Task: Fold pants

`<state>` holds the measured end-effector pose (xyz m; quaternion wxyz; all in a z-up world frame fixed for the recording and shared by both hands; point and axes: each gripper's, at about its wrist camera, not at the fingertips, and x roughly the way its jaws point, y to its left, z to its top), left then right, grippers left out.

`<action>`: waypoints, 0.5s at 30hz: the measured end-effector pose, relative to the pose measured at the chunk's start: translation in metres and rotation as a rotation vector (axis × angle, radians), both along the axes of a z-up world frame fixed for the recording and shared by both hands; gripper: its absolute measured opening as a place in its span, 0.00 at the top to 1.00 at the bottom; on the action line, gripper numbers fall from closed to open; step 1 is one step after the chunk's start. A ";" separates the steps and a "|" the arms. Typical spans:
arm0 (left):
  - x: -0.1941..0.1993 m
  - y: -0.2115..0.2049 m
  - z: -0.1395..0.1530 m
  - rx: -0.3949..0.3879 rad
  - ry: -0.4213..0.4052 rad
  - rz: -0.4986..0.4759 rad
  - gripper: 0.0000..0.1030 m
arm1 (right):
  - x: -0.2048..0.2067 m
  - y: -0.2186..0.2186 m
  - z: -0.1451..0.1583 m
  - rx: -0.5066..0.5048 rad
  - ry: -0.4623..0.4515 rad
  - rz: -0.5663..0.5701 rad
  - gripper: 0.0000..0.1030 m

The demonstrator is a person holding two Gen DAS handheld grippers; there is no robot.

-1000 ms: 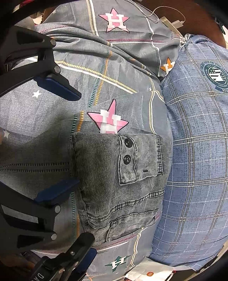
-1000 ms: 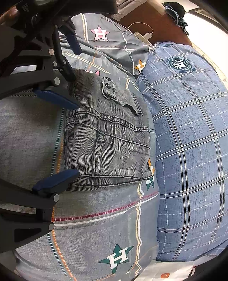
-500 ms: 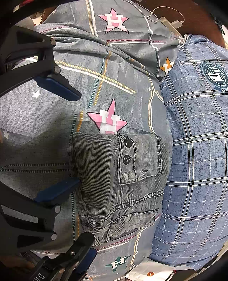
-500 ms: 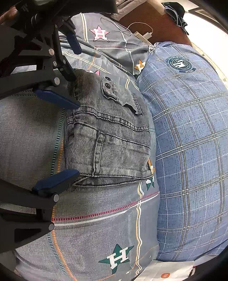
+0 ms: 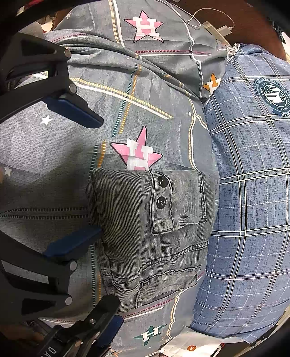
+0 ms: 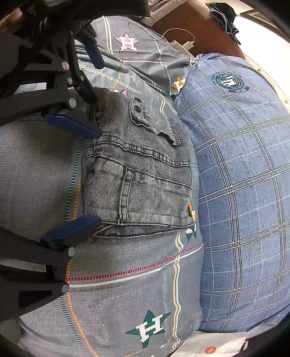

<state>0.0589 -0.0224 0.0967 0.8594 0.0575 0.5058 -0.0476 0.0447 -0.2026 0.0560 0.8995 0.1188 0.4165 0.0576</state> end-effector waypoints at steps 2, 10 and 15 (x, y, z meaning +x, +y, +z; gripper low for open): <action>0.000 0.000 0.000 0.001 0.000 0.000 0.14 | 0.000 0.000 0.000 0.001 0.000 0.000 0.27; 0.000 0.000 0.001 0.004 -0.004 -0.003 0.14 | 0.000 -0.001 0.000 0.000 0.000 0.001 0.27; 0.000 0.000 0.001 0.006 -0.006 -0.006 0.14 | 0.000 0.000 0.000 0.001 0.000 0.000 0.27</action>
